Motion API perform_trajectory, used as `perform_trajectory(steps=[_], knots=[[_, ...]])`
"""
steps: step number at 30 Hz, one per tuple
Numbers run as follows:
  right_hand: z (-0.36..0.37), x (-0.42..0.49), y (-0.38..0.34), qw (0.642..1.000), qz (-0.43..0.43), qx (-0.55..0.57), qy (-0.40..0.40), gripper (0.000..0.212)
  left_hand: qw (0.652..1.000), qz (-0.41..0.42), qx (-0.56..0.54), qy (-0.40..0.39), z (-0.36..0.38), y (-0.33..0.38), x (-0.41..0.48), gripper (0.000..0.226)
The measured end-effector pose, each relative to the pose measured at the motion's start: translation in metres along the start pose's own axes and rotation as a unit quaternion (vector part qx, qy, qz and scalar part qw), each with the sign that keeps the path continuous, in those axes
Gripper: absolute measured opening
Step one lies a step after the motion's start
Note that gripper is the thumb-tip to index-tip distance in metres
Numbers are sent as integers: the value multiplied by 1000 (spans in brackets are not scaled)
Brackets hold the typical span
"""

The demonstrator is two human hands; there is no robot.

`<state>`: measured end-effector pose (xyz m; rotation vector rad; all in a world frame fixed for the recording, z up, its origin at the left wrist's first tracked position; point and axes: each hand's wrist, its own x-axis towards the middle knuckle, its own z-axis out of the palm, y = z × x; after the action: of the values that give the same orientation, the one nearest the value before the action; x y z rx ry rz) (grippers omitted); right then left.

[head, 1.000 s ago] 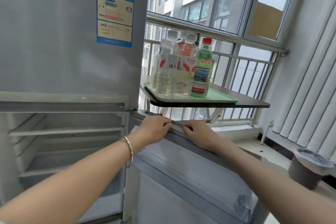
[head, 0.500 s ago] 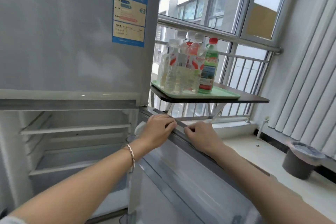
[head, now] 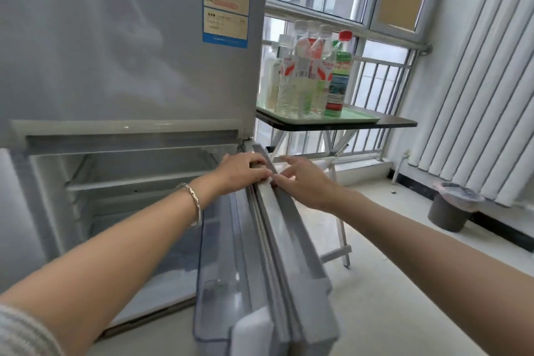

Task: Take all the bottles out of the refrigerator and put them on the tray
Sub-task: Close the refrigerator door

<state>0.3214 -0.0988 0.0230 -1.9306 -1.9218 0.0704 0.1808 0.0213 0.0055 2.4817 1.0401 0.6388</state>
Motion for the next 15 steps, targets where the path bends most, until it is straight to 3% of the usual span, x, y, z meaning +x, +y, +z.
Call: perform_trajectory(steps=[2,8,11,15], knots=[[10,7,-16,998,-50,-17,24,38,999,-23,-13,-32,-16,-7,-12,66],[58,35,-53,981,-136,-16,135,39,999,-41,-10,-23,-67,-32,-47,43],[83,49,-65,976,-159,18,147,50,997,-39,53,-32,-91,-44,-66,36],[111,61,-86,976,-155,-10,153,57,983,-70,135,-102,-111,-59,-89,36]])
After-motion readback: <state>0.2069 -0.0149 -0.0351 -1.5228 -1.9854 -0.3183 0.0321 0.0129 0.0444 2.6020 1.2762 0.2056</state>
